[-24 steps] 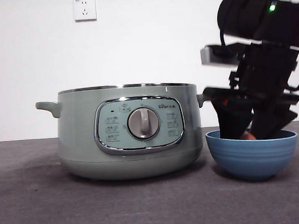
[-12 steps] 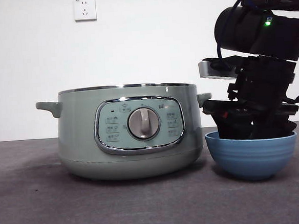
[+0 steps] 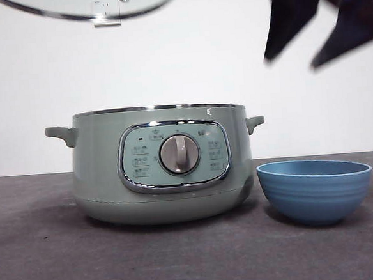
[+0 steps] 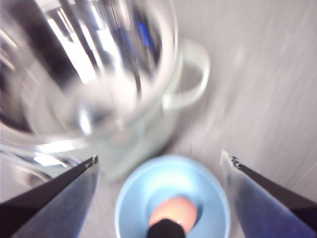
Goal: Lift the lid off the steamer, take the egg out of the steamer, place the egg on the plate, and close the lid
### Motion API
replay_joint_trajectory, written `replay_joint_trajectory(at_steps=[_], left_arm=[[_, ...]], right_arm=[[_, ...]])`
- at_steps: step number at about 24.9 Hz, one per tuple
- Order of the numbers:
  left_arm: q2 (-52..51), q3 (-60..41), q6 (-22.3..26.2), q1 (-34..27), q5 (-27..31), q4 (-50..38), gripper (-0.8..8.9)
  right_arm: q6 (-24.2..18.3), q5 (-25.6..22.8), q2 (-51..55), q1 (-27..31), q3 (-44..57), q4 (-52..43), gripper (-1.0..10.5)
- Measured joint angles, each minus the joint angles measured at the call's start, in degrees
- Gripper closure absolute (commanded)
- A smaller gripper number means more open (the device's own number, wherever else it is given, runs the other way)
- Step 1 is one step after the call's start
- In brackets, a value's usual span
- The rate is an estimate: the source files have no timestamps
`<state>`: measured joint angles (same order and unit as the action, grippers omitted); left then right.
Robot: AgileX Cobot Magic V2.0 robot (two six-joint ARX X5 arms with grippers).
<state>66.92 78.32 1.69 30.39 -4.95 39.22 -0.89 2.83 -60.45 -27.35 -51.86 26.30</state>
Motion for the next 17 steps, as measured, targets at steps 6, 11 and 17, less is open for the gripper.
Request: replay_joint_trajectory(at_steps=[6,11,17], left_arm=[[11.5,0.0,0.3,0.2,-1.3,-8.3,8.22],[19.1,0.0,0.4,0.5,-1.2,-11.1,8.22],[23.5,0.0,0.3,0.5,-1.2,-15.3,8.22]], right_arm=[[0.1,-1.5,18.8,0.0,-0.1,0.0,5.3],[0.2,-3.5,25.9,0.0,-0.8,1.9,5.3],[0.2,-5.3,27.1,0.0,-2.8,5.6,5.3]])
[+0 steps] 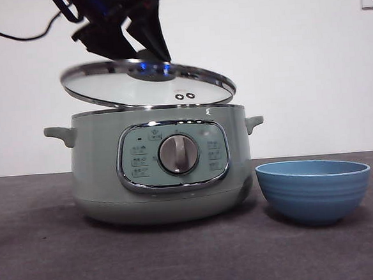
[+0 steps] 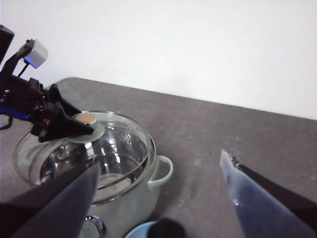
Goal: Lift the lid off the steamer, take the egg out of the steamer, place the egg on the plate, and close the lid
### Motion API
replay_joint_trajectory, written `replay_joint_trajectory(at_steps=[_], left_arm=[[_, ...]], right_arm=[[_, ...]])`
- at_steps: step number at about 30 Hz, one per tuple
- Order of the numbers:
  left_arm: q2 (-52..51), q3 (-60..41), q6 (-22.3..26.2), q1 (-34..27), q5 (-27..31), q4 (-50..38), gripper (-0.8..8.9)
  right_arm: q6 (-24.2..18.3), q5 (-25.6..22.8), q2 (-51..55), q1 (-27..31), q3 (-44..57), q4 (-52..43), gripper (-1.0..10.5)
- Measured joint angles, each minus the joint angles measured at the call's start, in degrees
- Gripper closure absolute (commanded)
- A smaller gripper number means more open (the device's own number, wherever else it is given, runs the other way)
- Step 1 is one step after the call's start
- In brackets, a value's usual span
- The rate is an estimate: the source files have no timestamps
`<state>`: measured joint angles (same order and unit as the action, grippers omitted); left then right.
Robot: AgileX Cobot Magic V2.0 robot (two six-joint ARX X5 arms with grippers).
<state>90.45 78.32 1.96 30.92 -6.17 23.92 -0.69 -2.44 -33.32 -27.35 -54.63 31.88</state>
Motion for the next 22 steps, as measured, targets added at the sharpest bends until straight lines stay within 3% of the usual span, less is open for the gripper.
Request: replay_joint_trajectory(at_steps=[22], left_arm=[[3.0,0.0,0.0,0.2,0.8,1.0,8.22]], right_arm=[[0.0,-0.1,-0.1,0.0,0.0,1.6,5.3]])
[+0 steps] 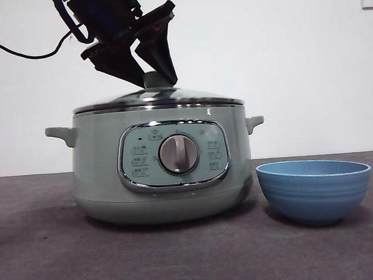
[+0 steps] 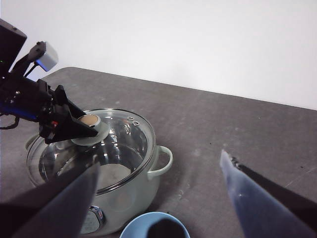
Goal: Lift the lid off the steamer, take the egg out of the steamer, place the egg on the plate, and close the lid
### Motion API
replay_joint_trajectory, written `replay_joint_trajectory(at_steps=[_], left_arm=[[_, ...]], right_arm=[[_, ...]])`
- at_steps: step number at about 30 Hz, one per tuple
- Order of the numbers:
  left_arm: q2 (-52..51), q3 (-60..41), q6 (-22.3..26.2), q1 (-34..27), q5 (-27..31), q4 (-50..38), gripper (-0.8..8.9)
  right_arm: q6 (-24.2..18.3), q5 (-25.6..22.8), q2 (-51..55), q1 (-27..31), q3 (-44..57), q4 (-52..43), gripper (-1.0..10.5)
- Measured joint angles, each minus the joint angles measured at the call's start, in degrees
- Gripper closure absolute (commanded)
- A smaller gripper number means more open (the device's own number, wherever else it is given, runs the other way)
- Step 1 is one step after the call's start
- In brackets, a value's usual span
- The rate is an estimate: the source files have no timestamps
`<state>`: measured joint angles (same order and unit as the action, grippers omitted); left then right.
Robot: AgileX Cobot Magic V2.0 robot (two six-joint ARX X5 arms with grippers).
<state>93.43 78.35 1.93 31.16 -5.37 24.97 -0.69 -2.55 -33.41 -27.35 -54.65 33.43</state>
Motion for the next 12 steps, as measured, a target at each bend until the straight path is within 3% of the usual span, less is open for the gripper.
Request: replay_joint_trajectory(at_steps=[7,9,11,12], left_arm=[[0.0,0.5,0.0,0.1,0.9,1.6,7.98],[0.0,0.5,-0.1,0.1,0.9,1.8,6.46],[0.0,0.6,-0.1,0.1,0.9,1.9,4.04],[0.0,0.6,-0.1,0.1,0.9,2.0,3.33]], right_arm=[[0.0,0.9,0.0,0.0,0.0,0.0,5.3],[0.0,1.0,0.0,0.0,0.0,0.0,5.3],[0.0,1.0,0.0,0.0,0.0,0.5,5.3],[0.0,1.0,0.0,0.0,0.0,0.9,5.3]])
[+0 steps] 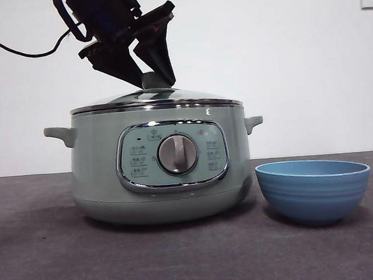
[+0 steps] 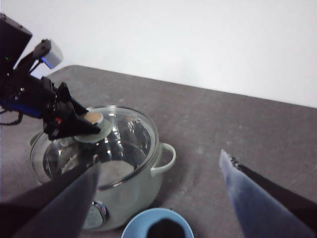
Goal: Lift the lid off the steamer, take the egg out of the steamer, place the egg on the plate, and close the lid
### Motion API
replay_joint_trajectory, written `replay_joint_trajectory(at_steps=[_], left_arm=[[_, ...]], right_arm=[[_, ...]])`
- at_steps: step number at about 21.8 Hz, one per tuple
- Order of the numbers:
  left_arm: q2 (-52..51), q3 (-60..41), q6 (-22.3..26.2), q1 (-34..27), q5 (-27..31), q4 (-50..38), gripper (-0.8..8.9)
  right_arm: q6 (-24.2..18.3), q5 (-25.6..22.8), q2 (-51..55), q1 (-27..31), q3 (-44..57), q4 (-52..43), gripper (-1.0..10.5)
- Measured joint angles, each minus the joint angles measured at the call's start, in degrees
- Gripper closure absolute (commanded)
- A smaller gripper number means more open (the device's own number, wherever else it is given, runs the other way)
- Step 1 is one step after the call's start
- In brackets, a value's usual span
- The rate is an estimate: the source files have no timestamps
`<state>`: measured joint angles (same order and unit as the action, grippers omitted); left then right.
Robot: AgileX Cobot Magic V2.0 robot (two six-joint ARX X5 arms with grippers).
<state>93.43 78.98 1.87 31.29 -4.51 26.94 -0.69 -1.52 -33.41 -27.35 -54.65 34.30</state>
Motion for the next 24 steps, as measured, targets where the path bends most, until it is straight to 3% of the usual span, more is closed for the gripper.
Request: replay_joint_trajectory(at_steps=[12,16,19,24], left_arm=[[-4.9,0.1,-0.4,-0.1,0.9,2.2,3.11],[-9.5,0.1,-0.4,-0.1,0.6,5.2,3.11],[-13.2,0.1,-0.5,-0.1,-3.1,8.8,3.12],[-21.2,0.1,-3.4,-0.1,-15.5,15.9,3.15]], right_arm=[[0.0,0.0,0.0,0.0,0.0,4.8,5.3],[0.2,2.8,0.0,0.0,0.0,7.0,5.3],[0.4,5.7,0.0,0.0,0.0,8.9,5.3],[0.7,11.6,-0.5,0.0,0.0,14.6,5.4]])
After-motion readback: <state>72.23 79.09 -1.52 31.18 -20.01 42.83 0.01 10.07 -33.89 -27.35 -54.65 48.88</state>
